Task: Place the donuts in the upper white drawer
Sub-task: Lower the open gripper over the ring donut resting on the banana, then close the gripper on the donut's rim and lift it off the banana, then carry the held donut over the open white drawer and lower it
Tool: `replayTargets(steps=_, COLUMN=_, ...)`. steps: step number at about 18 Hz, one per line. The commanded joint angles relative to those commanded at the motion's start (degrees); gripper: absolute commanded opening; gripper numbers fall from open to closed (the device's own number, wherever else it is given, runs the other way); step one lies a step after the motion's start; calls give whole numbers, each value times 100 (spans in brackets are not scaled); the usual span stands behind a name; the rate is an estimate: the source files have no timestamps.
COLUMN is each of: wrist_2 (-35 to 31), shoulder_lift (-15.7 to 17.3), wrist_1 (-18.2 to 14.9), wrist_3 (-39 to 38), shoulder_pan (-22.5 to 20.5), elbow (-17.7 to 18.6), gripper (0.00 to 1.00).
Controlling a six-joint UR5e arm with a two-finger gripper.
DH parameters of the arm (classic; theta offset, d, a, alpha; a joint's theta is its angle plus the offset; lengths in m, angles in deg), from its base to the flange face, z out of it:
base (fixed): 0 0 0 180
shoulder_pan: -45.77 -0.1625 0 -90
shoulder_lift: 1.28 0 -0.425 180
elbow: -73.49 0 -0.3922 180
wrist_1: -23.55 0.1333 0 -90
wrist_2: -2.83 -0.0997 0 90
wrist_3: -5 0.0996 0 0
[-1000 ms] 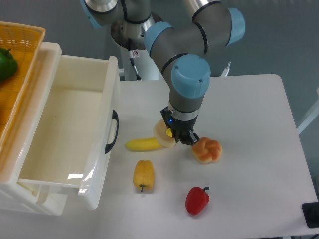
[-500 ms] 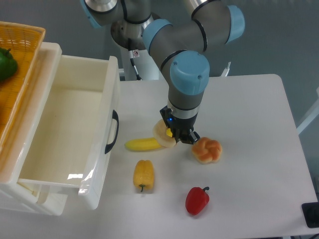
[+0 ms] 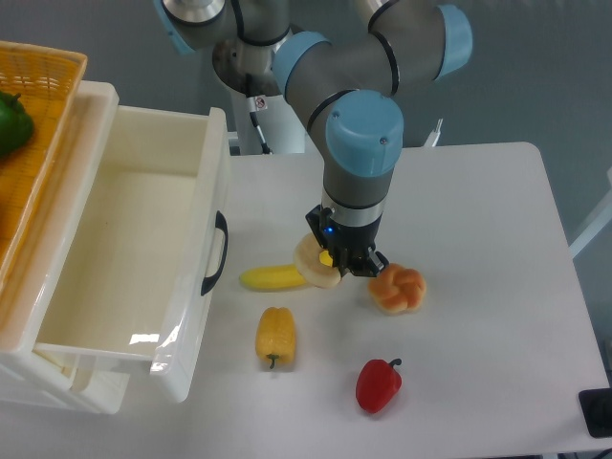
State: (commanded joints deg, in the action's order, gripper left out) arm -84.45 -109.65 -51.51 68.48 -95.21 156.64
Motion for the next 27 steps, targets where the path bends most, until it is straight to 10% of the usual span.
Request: replayTargets(steps=27, wrist_2=2135, shoulder_lift=1177, wrist_1=26, wrist_3=-3711, shoulder_pan=27, elbow=0, gripper=0)
